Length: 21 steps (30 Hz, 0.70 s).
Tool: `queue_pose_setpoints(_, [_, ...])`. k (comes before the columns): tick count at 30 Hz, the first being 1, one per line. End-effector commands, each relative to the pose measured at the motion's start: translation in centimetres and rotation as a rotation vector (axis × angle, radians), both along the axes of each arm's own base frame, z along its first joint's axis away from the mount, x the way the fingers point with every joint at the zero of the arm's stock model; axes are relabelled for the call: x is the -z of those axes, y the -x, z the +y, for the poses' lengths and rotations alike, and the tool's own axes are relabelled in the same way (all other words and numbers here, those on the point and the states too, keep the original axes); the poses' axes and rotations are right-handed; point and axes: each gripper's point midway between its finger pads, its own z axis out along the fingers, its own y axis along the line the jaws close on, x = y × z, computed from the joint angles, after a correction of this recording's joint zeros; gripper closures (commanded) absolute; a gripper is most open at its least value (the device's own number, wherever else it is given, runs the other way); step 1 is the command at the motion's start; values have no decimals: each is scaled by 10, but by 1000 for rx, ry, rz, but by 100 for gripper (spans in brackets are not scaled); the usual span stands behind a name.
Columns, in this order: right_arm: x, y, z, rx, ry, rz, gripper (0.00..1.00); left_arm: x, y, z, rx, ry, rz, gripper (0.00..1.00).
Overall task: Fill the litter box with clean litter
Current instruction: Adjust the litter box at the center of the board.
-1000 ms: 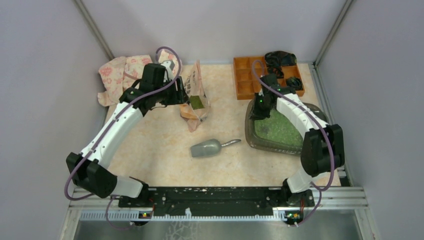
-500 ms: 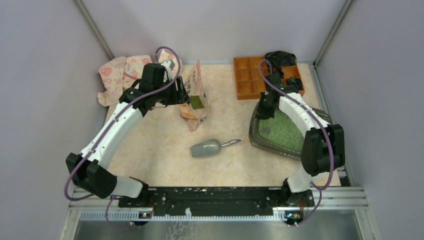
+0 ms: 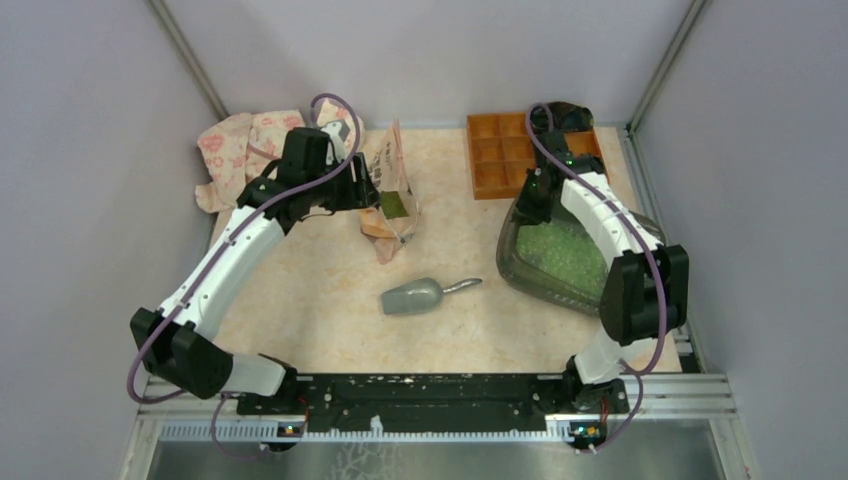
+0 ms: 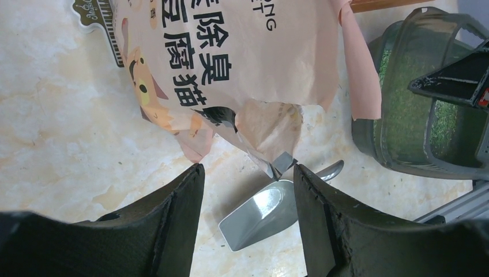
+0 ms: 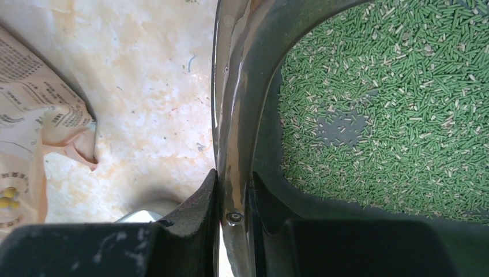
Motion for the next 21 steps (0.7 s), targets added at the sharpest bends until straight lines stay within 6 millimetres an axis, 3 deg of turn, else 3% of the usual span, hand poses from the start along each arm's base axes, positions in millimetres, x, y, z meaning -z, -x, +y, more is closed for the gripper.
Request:
queue_pose_setpoints(1, [-20,-15,-4,4,-10,-32,100,-12,3,-2,11,41,-35,36])
queue_pose_setpoints(21, [21,7,-5,-8,-28,31,100,-6,6,-4,19,56,-26,36])
